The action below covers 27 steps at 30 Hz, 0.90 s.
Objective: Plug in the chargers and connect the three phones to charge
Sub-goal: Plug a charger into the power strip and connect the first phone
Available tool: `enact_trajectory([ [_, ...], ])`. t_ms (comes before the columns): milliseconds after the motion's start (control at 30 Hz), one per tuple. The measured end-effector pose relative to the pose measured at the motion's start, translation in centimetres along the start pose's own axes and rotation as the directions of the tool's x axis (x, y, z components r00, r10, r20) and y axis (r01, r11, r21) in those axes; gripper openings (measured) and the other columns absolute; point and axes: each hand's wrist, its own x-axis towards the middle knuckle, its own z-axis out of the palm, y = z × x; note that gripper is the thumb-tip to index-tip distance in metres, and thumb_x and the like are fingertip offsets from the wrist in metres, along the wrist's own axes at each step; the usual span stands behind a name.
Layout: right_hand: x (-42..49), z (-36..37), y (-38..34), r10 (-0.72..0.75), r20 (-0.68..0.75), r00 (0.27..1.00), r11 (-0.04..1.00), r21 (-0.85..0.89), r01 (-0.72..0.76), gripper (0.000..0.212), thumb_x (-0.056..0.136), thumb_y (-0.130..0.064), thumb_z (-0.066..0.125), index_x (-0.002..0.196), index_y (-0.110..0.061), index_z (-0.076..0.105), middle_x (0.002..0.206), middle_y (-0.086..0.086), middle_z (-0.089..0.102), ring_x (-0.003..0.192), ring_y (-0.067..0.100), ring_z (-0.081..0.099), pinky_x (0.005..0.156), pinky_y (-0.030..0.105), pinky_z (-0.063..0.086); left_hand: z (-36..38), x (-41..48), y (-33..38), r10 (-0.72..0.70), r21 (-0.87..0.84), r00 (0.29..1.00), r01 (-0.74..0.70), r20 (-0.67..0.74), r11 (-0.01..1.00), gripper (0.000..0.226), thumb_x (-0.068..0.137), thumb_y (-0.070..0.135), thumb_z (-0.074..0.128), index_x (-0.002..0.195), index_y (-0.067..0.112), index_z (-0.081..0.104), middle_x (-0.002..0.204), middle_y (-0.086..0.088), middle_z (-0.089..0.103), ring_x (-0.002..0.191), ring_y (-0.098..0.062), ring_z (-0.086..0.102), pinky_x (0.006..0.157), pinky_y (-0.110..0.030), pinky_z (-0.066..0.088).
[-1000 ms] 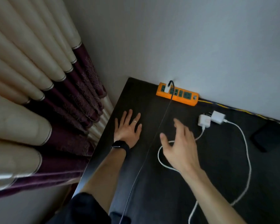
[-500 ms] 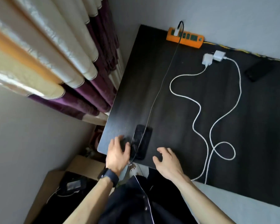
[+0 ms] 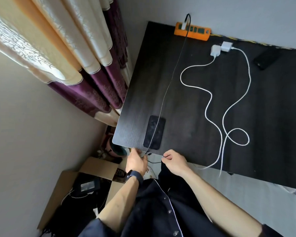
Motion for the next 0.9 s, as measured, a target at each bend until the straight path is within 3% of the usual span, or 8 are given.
enact_trajectory([
  [167, -1.2, 1.2, 1.0, 0.068, 0.074, 0.995, 0.965, 0.247, -0.084, 0.009, 0.088, -0.032, 0.061, 0.080, -0.029, 0.063, 0.083, -0.007, 0.066, 0.085, 0.021, 0.061, 0.075, 0.034, 0.045, 1.3, -0.7, -0.1, -0.004, -0.159, 1.000, 0.007, 0.018, 0.987, 0.024, 0.093, 0.019, 0.066, 0.106, 0.009, 0.049, 0.104, -0.009, 0.068, 0.090, -0.027, 0.062, 0.082, -0.028, 0.043],
  [300, -2.3, 1.3, 1.0, 0.188, 0.168, 0.968, 0.852, 0.462, -0.245, 0.014, 0.099, -0.032, 0.050, 0.106, -0.025, 0.061, 0.107, 0.006, 0.072, 0.095, 0.019, 0.067, 0.075, 0.033, 0.052, 0.9, -1.6, 0.7, 0.021, -0.258, 1.000, -0.017, 0.012, 0.966, 0.016, 0.091, 0.022, 0.066, 0.091, 0.021, 0.051, 0.088, 0.003, 0.072, 0.090, -0.019, 0.069, 0.087, -0.031, 0.051],
  [400, -3.1, 2.1, 0.8, 0.200, 0.202, 0.959, 0.858, 0.437, -0.271, 0.032, 0.098, -0.021, 0.042, 0.126, -0.026, 0.057, 0.107, 0.007, 0.070, 0.090, 0.020, 0.066, 0.066, 0.027, 0.051, 0.8, -2.1, 0.7, 0.029, -0.094, 0.996, -0.021, 0.090, 0.995, 0.016, 0.088, 0.028, 0.067, 0.102, 0.021, 0.060, 0.106, -0.004, 0.073, 0.106, -0.027, 0.066, 0.093, -0.032, 0.050],
  [467, -3.1, 2.4, 0.8, 0.183, 0.195, 0.964, 0.889, 0.386, -0.247, 0.047, 0.092, -0.012, 0.039, 0.133, -0.029, 0.054, 0.107, 0.007, 0.068, 0.086, 0.020, 0.064, 0.065, 0.027, 0.052, 1.0, -1.8, 0.9, -0.028, 0.073, 0.979, 0.014, 0.204, 0.997, 0.039, 0.089, 0.030, 0.065, 0.123, 0.012, 0.060, 0.125, -0.011, 0.067, 0.119, -0.032, 0.060, 0.099, -0.032, 0.046],
  [600, -2.0, 1.7, 2.2, 0.139, 0.114, 0.984, 0.935, 0.311, -0.168, 0.053, 0.088, -0.016, 0.044, 0.136, -0.034, 0.052, 0.118, 0.001, 0.065, 0.106, 0.023, 0.065, 0.092, 0.038, 0.054, 1.9, -0.7, 1.7, -0.036, 0.293, 0.966, -0.042, 0.256, 0.955, 0.050, 0.096, 0.035, 0.055, 0.138, 0.008, 0.053, 0.139, -0.021, 0.056, 0.129, -0.037, 0.051, 0.108, -0.038, 0.041],
  [700, -1.7, 0.9, 4.1, 0.130, 0.071, 0.989, 0.937, 0.318, -0.146, 0.041, 0.091, -0.028, 0.052, 0.132, -0.032, 0.057, 0.126, -0.001, 0.066, 0.108, 0.022, 0.065, 0.096, 0.038, 0.053, 2.4, -1.8, 1.9, 0.004, 0.317, 0.968, -0.086, 0.251, 0.944, 0.045, 0.100, 0.040, 0.050, 0.133, 0.010, 0.057, 0.133, -0.020, 0.060, 0.124, -0.037, 0.055, 0.104, -0.035, 0.043],
  [800, -1.5, -0.2, 5.8, 0.149, 0.069, 0.986, 0.891, 0.423, -0.164, 0.037, 0.094, -0.036, 0.053, 0.129, -0.026, 0.061, 0.121, 0.001, 0.067, 0.108, 0.022, 0.066, 0.094, 0.037, 0.054, 2.7, -3.3, 2.5, 0.085, 0.136, 0.972, -0.117, 0.220, 0.984, 0.030, 0.103, 0.034, 0.050, 0.107, 0.010, 0.068, 0.110, -0.016, 0.072, 0.107, -0.034, 0.066, 0.095, -0.033, 0.050],
  [900, -2.7, -0.8, 6.6, 0.228, 0.201, 0.953, 0.752, 0.585, -0.303, 0.045, 0.096, -0.051, 0.052, 0.127, -0.019, 0.057, 0.120, 0.013, 0.065, 0.099, 0.028, 0.070, 0.075, 0.033, 0.055, 2.0, -6.2, 3.9, 0.040, -0.381, 0.968, 0.059, 0.246, 0.923, 0.025, 0.105, 0.028, 0.048, 0.092, 0.012, 0.062, 0.096, -0.014, 0.074, 0.076, -0.023, 0.074, 0.070, -0.028, 0.056],
])
